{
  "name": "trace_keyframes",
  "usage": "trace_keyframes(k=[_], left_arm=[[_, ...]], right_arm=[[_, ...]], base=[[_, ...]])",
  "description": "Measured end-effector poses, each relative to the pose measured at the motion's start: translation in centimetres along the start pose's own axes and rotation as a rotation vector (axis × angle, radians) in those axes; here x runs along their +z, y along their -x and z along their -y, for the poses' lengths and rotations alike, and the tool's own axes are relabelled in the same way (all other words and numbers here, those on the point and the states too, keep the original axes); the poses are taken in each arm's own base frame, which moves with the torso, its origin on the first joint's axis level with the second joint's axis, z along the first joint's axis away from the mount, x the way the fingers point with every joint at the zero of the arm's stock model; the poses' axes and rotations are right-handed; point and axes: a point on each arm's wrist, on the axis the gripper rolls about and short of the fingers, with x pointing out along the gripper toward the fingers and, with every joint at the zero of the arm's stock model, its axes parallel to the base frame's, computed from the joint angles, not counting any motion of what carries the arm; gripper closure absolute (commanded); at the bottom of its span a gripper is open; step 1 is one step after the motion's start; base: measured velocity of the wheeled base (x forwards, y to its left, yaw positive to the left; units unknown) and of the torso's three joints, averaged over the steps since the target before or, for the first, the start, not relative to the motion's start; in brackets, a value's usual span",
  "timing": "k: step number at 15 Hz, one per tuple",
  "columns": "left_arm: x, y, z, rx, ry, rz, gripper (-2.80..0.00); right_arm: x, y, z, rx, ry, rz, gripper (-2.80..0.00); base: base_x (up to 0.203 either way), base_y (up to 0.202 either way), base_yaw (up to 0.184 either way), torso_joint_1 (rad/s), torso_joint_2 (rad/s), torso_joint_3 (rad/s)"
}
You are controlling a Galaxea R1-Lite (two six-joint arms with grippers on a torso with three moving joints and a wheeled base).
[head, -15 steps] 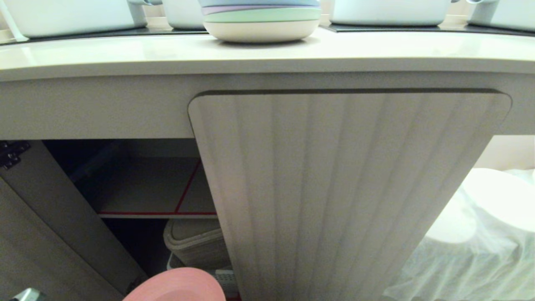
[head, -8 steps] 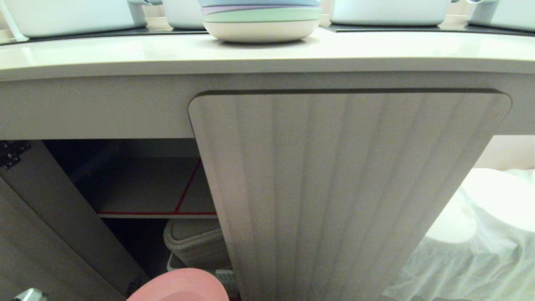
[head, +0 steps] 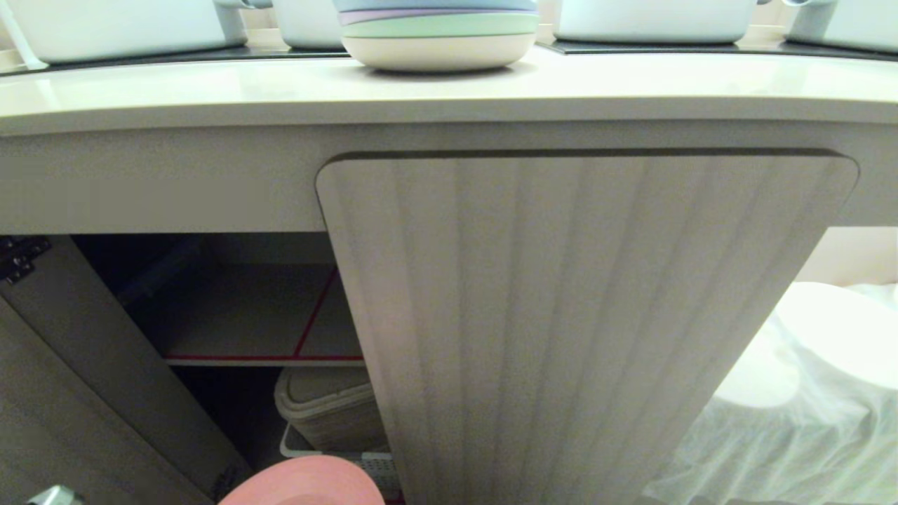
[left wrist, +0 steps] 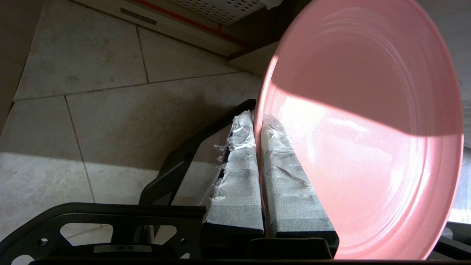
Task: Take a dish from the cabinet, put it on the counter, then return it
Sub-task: Place it on the table
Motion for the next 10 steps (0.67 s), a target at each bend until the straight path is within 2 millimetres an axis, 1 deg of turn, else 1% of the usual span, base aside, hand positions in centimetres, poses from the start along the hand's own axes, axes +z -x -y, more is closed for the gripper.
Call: trace_keyframes(k=[10], left_arm=[[-0.19,-0.02,0.12,-0.013,-0.031,-0.022,0.00]], right_arm=[[0.00,0.00,0.00,0.000,0.000,0.000,0.00]], base=[[0.000,0.000,0.000,0.000,0.00,0.000]])
